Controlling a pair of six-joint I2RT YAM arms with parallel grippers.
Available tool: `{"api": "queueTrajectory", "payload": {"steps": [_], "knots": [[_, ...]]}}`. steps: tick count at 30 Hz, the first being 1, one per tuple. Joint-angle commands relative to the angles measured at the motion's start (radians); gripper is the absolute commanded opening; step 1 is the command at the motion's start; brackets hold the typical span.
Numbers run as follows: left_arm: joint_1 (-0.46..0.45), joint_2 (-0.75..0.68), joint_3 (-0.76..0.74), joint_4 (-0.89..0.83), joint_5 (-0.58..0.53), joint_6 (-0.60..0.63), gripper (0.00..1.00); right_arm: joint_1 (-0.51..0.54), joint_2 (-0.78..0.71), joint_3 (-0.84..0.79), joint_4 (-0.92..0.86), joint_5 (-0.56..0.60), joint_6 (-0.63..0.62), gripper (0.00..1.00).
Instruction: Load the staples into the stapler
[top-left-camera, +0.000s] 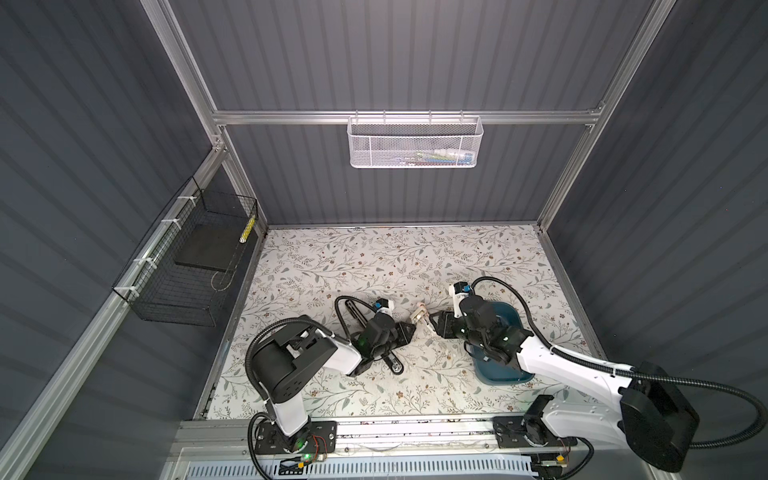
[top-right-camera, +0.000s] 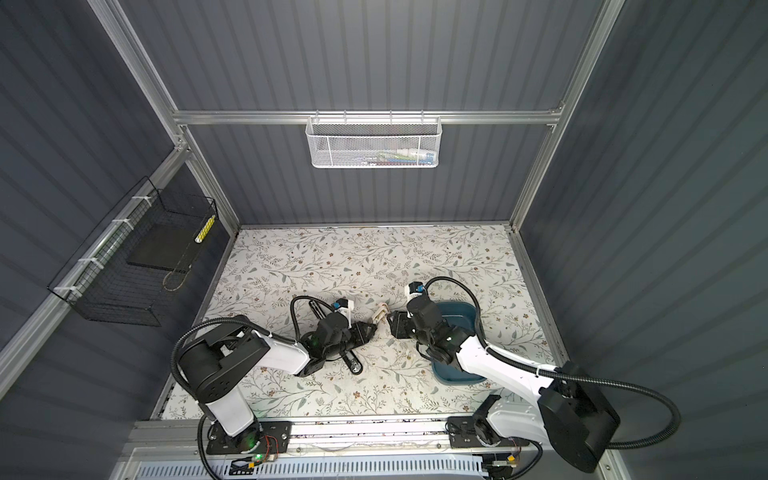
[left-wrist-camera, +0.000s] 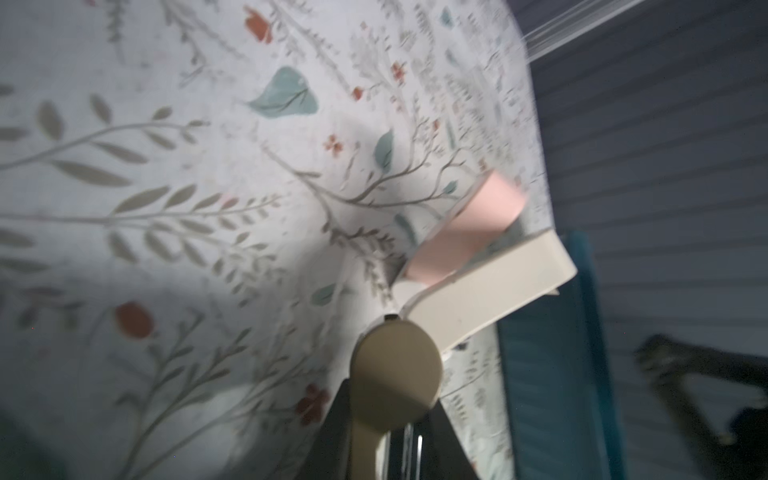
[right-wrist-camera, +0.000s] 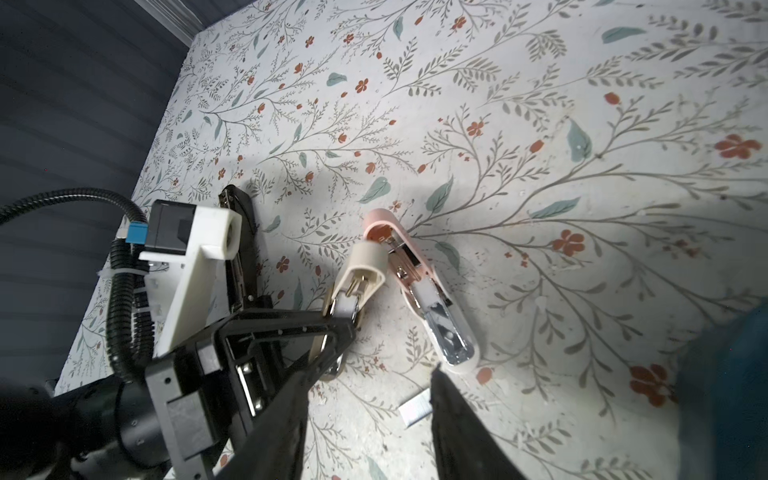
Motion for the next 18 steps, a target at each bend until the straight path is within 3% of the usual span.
{"api": "queueTrajectory", "payload": {"steps": [1, 6, 14, 18], "knots": [[-0.003, 0.117, -0.076, 0.172, 0.006, -0.147, 0.23, 0.014, 0.03, 0.05, 0.018, -0.023, 0.024, 0.51], [-0.011, 0.035, -0.04, -0.024, -0.035, -0.111, 0.29, 0.024, 0.059, 0.062, 0.027, -0.01, 0.035, 0.55], [-0.011, -0.137, 0.056, -0.354, -0.062, -0.009, 0.31, 0.025, 0.03, 0.085, 0.021, 0.002, 0.028, 0.57], [-0.011, -0.214, 0.077, -0.44, -0.087, 0.019, 0.31, 0.025, -0.012, 0.085, 0.013, 0.012, 0.023, 0.59]]}}
